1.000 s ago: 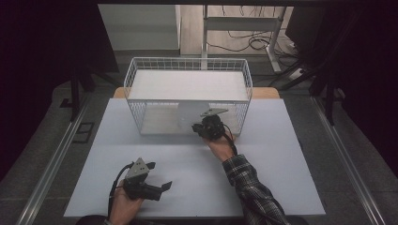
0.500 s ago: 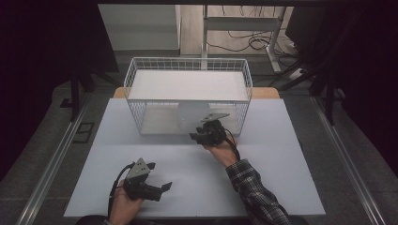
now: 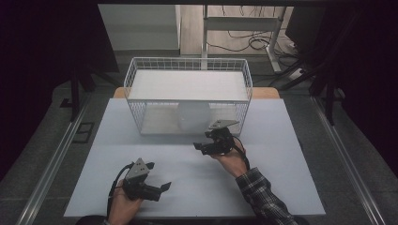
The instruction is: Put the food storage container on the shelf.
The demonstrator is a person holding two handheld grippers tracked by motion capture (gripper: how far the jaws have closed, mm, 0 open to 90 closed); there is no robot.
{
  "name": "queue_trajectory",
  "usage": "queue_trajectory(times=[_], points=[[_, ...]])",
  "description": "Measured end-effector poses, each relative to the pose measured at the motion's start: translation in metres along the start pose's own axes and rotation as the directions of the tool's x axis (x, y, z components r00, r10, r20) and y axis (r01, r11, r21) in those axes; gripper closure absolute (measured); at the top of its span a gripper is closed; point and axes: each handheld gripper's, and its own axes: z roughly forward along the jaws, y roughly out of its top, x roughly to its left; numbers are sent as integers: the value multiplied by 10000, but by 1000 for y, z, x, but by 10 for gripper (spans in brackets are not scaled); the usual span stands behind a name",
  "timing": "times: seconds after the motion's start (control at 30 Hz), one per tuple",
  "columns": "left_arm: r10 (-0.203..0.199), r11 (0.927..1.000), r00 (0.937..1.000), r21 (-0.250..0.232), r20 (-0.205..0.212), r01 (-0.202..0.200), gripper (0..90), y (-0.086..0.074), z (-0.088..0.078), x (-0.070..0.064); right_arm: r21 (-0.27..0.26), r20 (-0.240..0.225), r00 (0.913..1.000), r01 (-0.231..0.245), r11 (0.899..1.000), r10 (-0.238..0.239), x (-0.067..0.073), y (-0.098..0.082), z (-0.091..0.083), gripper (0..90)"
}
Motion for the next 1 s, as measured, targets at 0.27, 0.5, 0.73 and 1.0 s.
queue_trajectory(times=[0.27, 0.5, 0.73, 1.0], points=[[3, 10000, 10000, 4, -33, -3, 24, 0, -1, 1, -24, -12, 9995, 312, 9995, -312, 11, -15, -26, 142], [53, 10000, 9999, 25, -163, -53, 24, 0, -5, 2, -79, 33, 9982, 598, 9982, -597, 19, -26, -47, 85], [-91, 9999, 9991, -141, -406, 85, 24, -4, -17, 8, -175, 234, 9978, 631, 9979, -627, 22, -43, -68, 54], [-126, 9996, 9981, -254, -598, 111, 24, -9, -29, 12, -389, 433, 9987, 294, 9988, -277, 21, -67, -95, 27]])
